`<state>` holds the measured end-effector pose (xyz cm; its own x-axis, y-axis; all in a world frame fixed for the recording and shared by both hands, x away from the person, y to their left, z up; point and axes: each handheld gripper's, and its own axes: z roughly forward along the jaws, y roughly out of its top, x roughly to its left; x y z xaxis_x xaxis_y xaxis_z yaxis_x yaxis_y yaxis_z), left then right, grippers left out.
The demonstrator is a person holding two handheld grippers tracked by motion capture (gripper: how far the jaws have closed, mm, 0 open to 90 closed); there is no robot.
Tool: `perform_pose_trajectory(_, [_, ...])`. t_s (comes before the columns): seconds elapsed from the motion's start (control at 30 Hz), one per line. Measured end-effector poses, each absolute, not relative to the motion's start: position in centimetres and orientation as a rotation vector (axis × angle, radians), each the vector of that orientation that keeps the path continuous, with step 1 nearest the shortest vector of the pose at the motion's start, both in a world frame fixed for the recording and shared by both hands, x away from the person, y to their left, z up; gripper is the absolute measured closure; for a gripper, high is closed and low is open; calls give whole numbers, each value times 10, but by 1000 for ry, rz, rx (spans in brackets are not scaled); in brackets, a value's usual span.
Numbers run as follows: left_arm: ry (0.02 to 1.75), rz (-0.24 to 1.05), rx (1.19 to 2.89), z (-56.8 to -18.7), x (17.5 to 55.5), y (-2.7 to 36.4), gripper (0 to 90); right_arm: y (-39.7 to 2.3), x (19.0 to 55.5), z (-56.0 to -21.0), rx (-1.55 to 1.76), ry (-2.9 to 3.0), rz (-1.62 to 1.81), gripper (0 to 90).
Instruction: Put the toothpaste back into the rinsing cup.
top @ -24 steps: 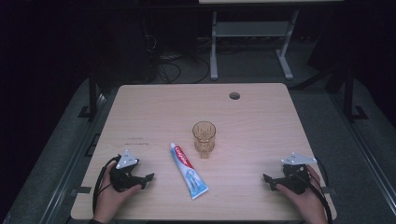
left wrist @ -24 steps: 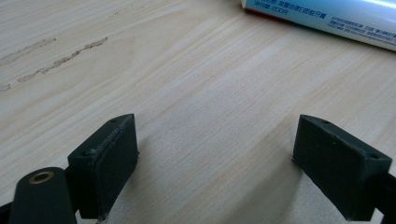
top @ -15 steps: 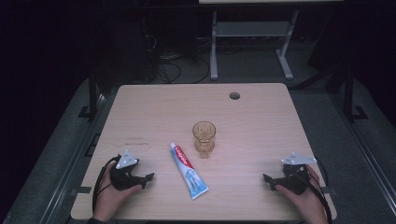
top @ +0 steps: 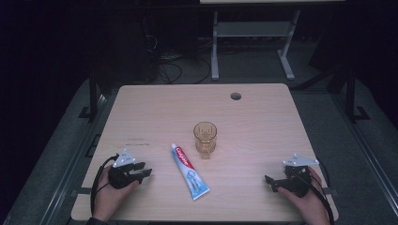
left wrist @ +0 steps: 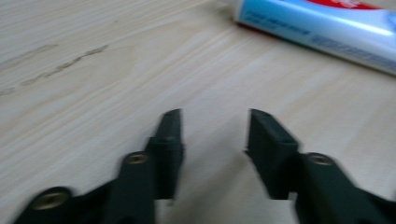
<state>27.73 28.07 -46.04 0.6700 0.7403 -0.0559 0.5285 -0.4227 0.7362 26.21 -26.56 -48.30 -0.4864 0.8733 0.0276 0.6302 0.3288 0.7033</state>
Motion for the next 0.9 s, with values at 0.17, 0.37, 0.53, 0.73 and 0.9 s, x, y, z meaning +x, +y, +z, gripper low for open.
perform_pose_trajectory(0.17, [982,266,2107,-450,277,274,899,-266,262,-483,1335,2243,944,17])
perform_pose_trajectory(0.37, [941,226,2122,-445,281,261,900,-266,262,-483,1336,2244,944,17])
perform_pose_trajectory(0.53, [904,225,2126,-439,284,251,900,-266,262,-483,1335,2244,944,17])
perform_pose_trajectory(0.73, [875,228,2124,-432,294,238,900,-266,262,-483,1335,2244,944,17])
perform_pose_trajectory(0.9, [845,233,2127,-427,306,226,900,-266,262,-483,1335,2244,944,17])
